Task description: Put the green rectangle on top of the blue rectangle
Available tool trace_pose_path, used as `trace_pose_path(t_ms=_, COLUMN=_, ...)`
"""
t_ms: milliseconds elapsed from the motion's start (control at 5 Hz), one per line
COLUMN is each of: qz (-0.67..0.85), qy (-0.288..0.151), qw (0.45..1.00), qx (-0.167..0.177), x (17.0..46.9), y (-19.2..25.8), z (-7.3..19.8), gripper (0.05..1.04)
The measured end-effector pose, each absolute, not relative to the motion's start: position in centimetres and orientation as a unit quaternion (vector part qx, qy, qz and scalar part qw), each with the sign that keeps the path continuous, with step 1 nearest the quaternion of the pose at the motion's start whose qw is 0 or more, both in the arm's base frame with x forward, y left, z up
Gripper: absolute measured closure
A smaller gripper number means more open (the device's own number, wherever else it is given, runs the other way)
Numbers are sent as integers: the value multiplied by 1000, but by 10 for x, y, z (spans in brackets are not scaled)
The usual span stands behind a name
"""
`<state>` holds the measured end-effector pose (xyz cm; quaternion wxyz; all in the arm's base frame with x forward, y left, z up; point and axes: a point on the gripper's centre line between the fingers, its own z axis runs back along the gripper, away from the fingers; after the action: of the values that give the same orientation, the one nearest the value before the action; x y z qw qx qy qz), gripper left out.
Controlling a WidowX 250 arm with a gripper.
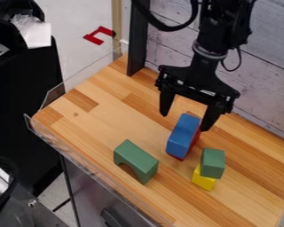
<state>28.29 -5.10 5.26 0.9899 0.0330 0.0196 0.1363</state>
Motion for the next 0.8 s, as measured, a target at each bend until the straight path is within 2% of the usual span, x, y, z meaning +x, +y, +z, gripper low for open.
trace_pose_path(t_ms=200, qz=137, qy=33, qw=989, qx=38, x=279, y=-51, z=45, gripper=85)
trace_pose_path(t_ms=400, qz=195, qy=25, qw=978, qx=66, x=271, y=-45, z=46, gripper=85)
trace_pose_path(t_ms=800, qz=266, qy=-38, qw=962, qx=57, x=270, y=-42, z=74, gripper=85)
